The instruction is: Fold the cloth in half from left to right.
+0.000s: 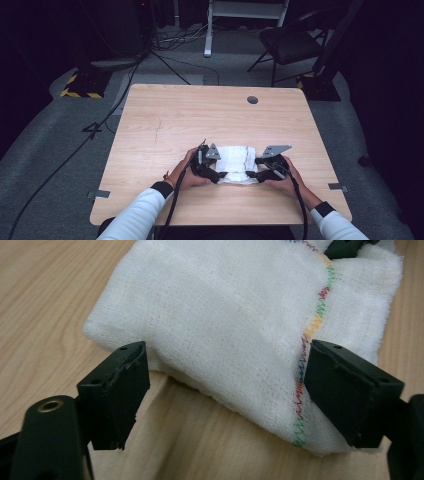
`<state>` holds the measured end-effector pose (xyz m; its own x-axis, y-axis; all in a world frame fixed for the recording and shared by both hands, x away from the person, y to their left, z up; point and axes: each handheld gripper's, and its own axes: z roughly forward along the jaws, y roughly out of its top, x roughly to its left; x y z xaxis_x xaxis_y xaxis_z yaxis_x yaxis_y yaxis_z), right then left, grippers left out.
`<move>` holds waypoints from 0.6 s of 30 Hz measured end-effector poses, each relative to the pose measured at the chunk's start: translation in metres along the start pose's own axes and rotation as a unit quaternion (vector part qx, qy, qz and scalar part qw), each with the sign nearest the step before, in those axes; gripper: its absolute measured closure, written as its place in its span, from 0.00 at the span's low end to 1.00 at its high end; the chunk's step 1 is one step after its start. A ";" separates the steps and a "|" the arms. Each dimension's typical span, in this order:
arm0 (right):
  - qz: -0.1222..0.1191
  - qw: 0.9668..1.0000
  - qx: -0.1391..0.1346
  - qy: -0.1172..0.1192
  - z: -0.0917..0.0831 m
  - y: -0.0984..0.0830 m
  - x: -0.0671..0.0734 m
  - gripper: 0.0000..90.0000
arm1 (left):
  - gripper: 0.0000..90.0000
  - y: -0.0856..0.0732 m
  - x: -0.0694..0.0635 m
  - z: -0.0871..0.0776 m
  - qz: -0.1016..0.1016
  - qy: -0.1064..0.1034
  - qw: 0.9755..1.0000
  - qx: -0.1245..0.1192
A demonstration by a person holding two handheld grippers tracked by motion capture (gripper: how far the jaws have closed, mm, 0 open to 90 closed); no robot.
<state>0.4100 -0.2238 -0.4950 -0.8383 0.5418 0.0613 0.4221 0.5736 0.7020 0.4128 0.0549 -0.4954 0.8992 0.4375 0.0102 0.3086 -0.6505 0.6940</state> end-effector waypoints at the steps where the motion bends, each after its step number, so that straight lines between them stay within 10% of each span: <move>1: -0.002 1.000 0.001 0.001 0.002 0.002 -0.001 0.37 | 0.20 0.000 0.000 0.000 0.000 0.000 1.000 0.000; 18: -0.008 0.999 0.003 -0.036 0.029 0.035 -0.017 0.41 | 0.17 0.000 0.035 -0.002 -0.007 0.038 0.999 0.006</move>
<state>0.4490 -0.1958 -0.4921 -0.8175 0.5759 -0.0013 0.4113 0.5853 0.6987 0.4441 0.0712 -0.4937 0.8687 0.4922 0.0562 0.3247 -0.6513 0.6859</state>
